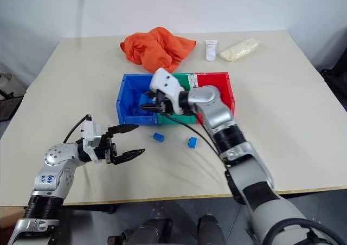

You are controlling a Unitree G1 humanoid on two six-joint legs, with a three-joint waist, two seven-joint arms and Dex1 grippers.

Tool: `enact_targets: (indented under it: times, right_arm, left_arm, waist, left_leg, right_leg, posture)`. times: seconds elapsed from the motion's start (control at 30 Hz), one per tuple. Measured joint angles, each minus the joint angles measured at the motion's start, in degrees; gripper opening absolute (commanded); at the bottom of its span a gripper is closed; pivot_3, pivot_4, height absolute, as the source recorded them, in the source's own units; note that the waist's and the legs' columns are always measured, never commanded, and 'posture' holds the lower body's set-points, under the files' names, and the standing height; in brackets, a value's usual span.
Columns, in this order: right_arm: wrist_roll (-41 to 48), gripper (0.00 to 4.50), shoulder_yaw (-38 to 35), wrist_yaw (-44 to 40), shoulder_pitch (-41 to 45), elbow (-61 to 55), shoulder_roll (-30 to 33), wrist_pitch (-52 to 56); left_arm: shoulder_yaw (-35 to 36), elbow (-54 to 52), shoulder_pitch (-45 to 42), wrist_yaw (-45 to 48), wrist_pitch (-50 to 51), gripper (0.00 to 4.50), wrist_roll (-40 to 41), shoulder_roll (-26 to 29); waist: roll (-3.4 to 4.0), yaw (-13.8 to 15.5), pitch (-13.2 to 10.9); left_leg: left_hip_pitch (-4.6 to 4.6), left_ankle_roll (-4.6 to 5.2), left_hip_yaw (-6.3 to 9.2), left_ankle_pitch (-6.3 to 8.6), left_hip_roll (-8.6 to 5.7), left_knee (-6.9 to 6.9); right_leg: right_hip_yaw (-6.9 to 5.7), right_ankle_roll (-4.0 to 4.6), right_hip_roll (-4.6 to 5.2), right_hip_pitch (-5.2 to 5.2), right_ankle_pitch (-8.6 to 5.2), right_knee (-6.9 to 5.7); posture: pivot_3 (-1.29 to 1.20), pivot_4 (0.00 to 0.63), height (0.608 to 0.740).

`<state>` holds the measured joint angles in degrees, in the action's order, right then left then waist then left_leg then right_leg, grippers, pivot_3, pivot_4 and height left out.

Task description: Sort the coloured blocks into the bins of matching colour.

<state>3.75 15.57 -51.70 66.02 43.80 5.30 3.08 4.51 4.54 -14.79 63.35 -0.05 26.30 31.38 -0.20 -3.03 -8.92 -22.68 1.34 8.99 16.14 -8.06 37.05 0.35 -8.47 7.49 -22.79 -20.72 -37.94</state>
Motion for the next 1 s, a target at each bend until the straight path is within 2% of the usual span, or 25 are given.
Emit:
enact_targets:
  times: [0.2,0.23,0.37,0.47,0.6,0.7,0.83,1.0]
  right_arm:
    - [-2.82,4.24,-1.64,6.44,6.48,13.57,-4.73,-8.85]
    - [-3.14,4.47,-2.06,7.00,6.87,14.93,-4.80,-10.05]
    - [-3.22,4.47,-3.57,6.91,7.11,16.02,-4.39,-12.32]
    - [-1.49,4.47,-4.49,0.31,4.10,8.86,-0.30,-13.04]
    - [3.97,4.47,-5.12,-10.53,-6.12,-8.48,8.08,-7.59]
    - [8.47,4.47,-4.89,-19.06,-17.41,-24.65,19.29,1.36]
    - [11.74,4.47,-7.10,-20.29,-24.37,-36.96,26.81,10.77]
    - [15.46,4.47,-12.60,-20.30,-36.18,-48.60,37.67,18.96]
  left_arm:
    - [0.16,-1.76,1.67,-0.90,0.00,4.50,0.02,0.22]
    - [0.20,-1.90,1.82,-1.14,0.01,4.50,0.02,0.29]
    - [1.09,-2.04,2.02,-1.42,0.00,4.50,0.04,0.47]
    - [1.14,-2.24,2.02,-1.42,0.06,4.50,0.07,0.49]
    - [1.11,-1.85,1.72,-1.18,0.04,4.50,0.07,0.51]
    - [1.22,-1.12,1.03,-0.72,0.00,4.50,0.07,0.50]
    - [1.05,-0.22,0.38,0.20,-0.01,4.50,0.08,0.55]
    - [1.62,1.44,0.42,1.46,-0.42,4.50,0.07,1.09]
  waist:
    - [0.02,-0.57,-0.01]
    - [0.03,-0.55,-0.01]
    - [0.03,-0.57,-0.02]
    - [0.04,-0.30,-0.02]
    - [0.03,0.03,-0.02]
    - [0.04,0.89,-0.03]
    - [0.06,0.57,-0.04]
    - [0.05,1.73,-0.05]
  left_leg:
    - [0.26,-0.04,0.06,0.01,0.01,-0.14]
    - [0.27,-0.04,0.07,0.01,0.00,-0.13]
    - [0.27,-0.05,0.07,0.02,0.01,-0.13]
    - [0.26,-0.04,0.14,0.03,0.00,-0.10]
    - [0.25,0.01,0.25,0.08,-0.06,-0.01]
    - [0.19,0.04,0.19,0.13,-0.07,0.02]
    - [0.21,0.00,-0.16,0.15,0.08,0.00]
    - [0.23,-0.05,-0.13,0.19,0.12,0.07]
  right_leg:
    - [0.03,0.00,-0.06,0.15,0.00,-0.08]
    - [0.04,0.00,-0.08,0.16,0.00,-0.08]
    - [0.06,0.00,-0.08,0.15,0.00,-0.08]
    - [0.09,0.00,-0.05,0.20,0.00,-0.04]
    - [0.12,0.00,0.01,0.31,0.00,0.03]
    - [0.11,0.00,0.06,0.25,0.00,0.15]
    - [0.10,0.11,0.02,0.12,-0.06,0.28]
    - [0.14,0.15,0.02,0.19,-0.09,0.34]
  posture:
    - [0.00,0.150,0.740]
    - [0.00,0.150,0.740]
    - [0.00,0.150,0.740]
    - [0.00,0.150,0.740]
    - [0.00,0.150,0.740]
    - [0.00,0.150,0.740]
    - [0.00,0.150,0.740]
    - [0.00,0.150,0.740]
